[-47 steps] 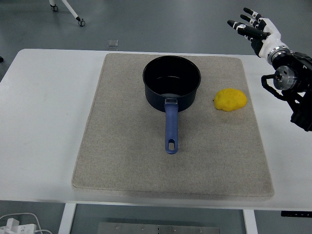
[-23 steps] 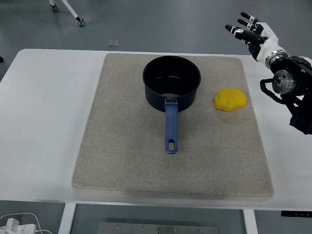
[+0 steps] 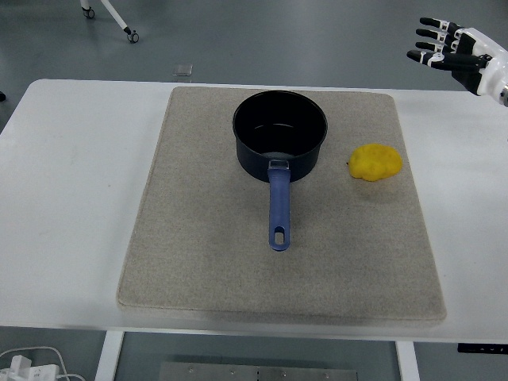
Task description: Put the potato in the blue pot
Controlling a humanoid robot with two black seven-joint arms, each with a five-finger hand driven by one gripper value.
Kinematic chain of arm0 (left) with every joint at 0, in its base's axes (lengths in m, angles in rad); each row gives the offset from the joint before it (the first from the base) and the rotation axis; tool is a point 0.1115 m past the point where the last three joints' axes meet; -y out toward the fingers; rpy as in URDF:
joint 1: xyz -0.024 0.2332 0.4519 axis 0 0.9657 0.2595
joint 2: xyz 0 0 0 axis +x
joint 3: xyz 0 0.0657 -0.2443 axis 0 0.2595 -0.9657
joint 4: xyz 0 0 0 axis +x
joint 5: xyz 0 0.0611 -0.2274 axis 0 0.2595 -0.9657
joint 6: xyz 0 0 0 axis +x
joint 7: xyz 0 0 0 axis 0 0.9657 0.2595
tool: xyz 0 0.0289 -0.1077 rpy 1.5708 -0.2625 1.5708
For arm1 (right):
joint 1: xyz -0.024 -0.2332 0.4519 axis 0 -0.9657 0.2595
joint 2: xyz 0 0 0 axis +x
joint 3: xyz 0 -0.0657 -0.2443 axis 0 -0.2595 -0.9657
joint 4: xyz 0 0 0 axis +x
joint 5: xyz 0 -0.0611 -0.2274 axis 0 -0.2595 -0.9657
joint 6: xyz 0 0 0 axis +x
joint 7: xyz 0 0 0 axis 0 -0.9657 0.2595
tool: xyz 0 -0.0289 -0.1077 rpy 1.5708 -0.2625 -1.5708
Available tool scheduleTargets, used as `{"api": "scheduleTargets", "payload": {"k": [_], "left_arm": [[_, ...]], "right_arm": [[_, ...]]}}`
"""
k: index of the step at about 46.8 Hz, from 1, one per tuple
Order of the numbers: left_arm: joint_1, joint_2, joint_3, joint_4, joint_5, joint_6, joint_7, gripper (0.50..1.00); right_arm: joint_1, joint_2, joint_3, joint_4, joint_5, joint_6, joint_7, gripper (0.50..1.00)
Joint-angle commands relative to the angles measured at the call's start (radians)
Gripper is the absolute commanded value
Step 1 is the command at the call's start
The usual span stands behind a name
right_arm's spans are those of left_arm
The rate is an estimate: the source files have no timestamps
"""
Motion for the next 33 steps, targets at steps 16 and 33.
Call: {"api": "scheduleTargets", "payload": {"k": [16, 33], "left_arm": [[0.0, 0.0, 0.002, -0.003, 0.0, 0.0, -0.001, 0.999], [0.0, 0.0, 0.0, -0.005, 0.0, 0.0, 0.001, 0.999]], "right_arm": [[-0.135, -0.248, 0.003, 0.588, -0.33, -0.139, 0.035, 0.917], [-0.203, -0.228, 0.002, 0.673, -0.657, -0.311, 0.121, 0.915]]}}
